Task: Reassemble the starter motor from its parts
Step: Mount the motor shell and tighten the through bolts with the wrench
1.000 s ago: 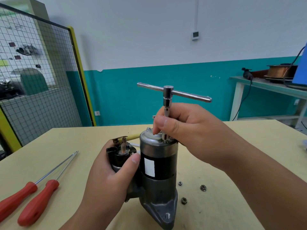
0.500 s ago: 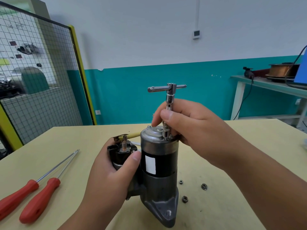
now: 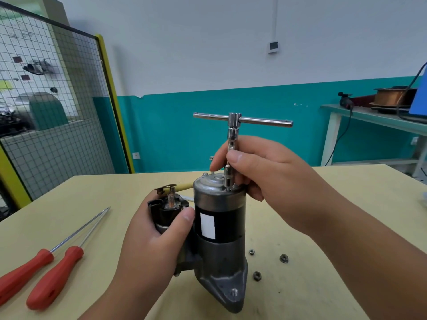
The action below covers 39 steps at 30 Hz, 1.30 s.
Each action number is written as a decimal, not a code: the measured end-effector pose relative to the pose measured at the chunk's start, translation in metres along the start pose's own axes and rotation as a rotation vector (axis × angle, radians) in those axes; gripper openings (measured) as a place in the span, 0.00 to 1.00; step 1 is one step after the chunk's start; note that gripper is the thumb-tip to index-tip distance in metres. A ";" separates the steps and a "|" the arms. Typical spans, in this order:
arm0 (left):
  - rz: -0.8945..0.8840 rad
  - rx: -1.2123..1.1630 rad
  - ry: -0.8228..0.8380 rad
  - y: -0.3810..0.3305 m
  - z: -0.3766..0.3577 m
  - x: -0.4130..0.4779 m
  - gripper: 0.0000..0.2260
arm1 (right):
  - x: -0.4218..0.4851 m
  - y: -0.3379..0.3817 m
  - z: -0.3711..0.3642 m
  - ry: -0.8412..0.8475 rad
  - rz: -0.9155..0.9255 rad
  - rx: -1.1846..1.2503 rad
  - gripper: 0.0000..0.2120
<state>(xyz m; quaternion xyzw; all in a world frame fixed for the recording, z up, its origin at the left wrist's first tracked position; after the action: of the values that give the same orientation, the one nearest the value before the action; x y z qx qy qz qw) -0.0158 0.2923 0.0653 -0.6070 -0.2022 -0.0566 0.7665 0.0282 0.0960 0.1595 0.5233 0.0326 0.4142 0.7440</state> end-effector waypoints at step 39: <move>0.050 0.011 -0.001 0.007 0.003 0.007 0.20 | 0.004 -0.007 -0.012 -0.085 0.033 0.064 0.09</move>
<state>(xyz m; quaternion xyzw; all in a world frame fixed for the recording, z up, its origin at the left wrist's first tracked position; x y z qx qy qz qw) -0.0081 0.2984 0.0617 -0.6077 -0.1877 -0.0363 0.7708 0.0292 0.1069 0.1504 0.5646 0.0056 0.4025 0.7206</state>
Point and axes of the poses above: each hand's wrist, its own x-axis towards the middle knuckle, its own z-axis out of the back of the hand, y = z × x, the point moved 3 cm from there along x, towards the middle knuckle, and after that the axes turned 11 degrees about y, right-handed, at the moved point
